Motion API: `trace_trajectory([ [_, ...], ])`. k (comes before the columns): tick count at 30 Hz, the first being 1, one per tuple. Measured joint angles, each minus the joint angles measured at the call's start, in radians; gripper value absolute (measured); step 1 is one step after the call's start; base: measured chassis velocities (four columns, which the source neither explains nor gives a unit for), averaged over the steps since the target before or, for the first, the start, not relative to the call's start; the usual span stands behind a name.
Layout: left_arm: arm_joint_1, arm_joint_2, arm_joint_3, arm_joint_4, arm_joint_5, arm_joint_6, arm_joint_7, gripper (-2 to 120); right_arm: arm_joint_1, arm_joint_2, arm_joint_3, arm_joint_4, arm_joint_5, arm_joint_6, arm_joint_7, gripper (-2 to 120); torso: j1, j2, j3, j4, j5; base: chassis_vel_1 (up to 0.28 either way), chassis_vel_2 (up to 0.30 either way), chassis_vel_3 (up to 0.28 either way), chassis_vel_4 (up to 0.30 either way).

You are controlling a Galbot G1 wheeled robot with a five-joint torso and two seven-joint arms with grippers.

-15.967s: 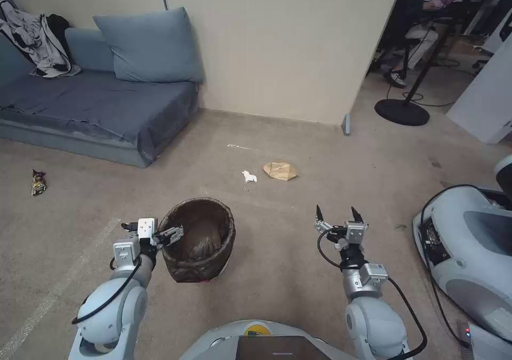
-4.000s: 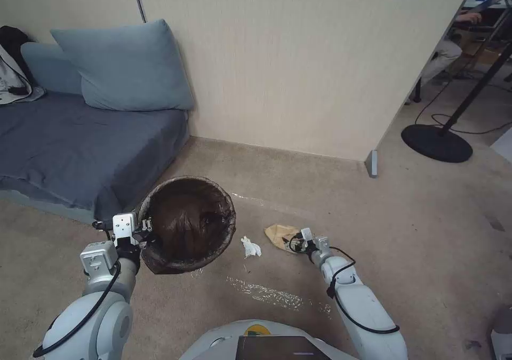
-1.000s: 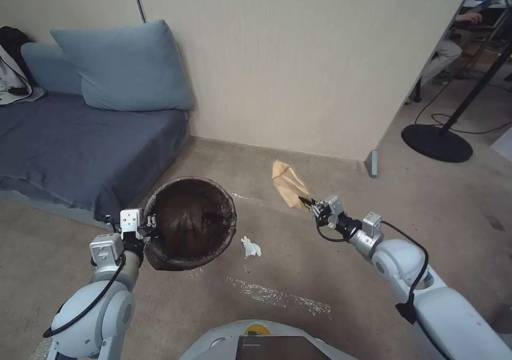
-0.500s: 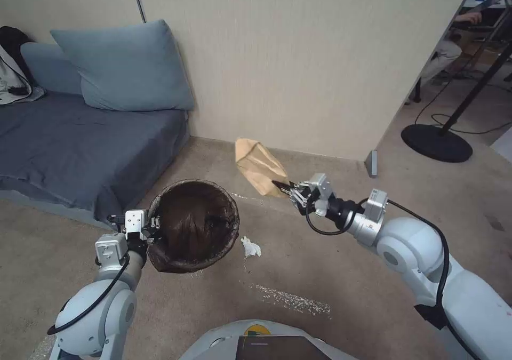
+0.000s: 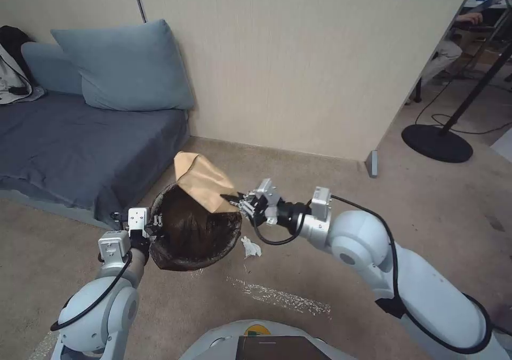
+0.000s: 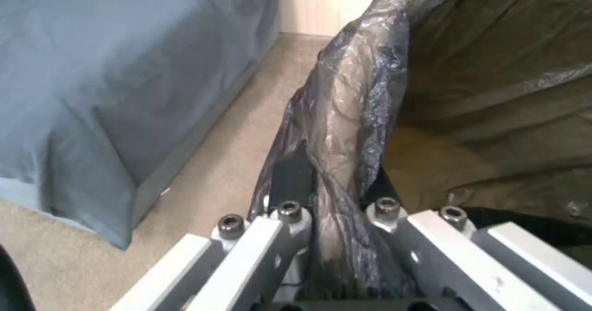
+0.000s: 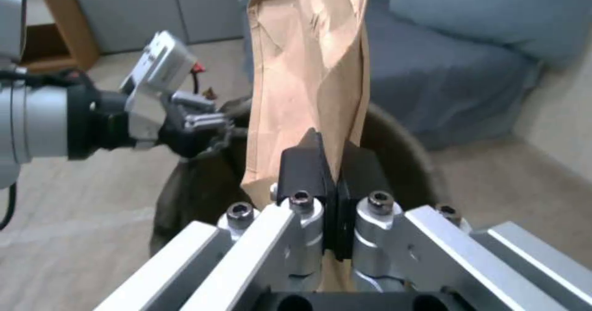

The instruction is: Pick up the trash bin, then pick up the garbage from the floor and place it into the trash bin.

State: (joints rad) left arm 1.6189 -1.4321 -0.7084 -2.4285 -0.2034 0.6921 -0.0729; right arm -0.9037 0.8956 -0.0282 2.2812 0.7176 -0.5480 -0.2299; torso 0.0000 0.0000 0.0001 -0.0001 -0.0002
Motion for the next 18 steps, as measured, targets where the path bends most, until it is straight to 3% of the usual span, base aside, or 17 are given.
trace_trajectory([
  [16,-0.007,-0.001,0.001,-0.001,-0.004,0.001,0.0,4,0.013,0.022,-0.125,-0.038,-0.067,-0.012,0.07,2,0.0,0.0,0.0,0.0,0.0001,0.0,0.0,0.0,0.0],
  [18,-0.008,-0.001,0.003,-0.001,-0.005,0.001,0.0,4,0.012,0.027,-0.139,-0.046,-0.086,-0.011,0.071,11,0.0,0.0,0.0,0.0,0.0001,0.0,0.0,0.0,0.0],
])
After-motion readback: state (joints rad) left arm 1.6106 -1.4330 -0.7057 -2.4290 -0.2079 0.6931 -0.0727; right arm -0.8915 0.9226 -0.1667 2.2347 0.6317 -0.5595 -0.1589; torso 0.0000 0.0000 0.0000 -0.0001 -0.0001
